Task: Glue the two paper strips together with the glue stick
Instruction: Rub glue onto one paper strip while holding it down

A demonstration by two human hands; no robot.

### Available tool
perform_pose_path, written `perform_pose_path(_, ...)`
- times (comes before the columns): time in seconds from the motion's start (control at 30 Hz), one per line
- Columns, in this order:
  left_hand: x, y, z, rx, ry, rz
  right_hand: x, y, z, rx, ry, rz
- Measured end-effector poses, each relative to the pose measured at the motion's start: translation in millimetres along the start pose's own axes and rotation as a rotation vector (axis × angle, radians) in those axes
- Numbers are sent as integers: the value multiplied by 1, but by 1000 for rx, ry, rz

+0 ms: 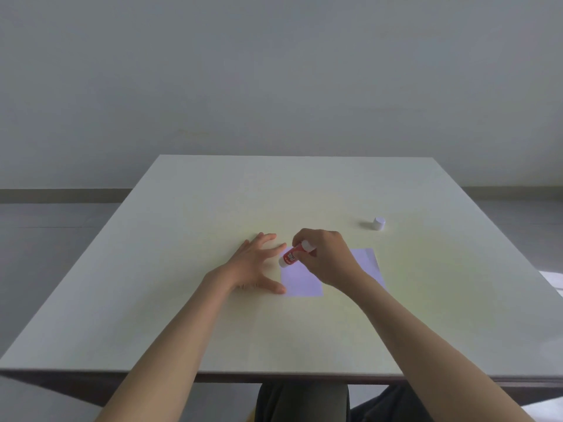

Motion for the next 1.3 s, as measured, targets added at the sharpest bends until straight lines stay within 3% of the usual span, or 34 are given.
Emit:
perform_pose_path(0.7,3,0,1,-42,-42,-23,-48,-12,-37,5,-62,121)
perform_pose_path(1.0,-7,1,-7,-16,104,27,-54,-12,-41,1,-47,127)
perform_pose_path(1.3,-17,-8,-19,-145,118,93,-69,-14,-48,20,40,209)
Point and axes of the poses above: each hand's wrist, its own y-axis towards the middle knuckle, its own z-axis out of the palm, x = y × z, the point moved 9 cm from there along y, towards the middle knuckle, and after that the axes turned 9 degrees about y, right-handed, at the moved point
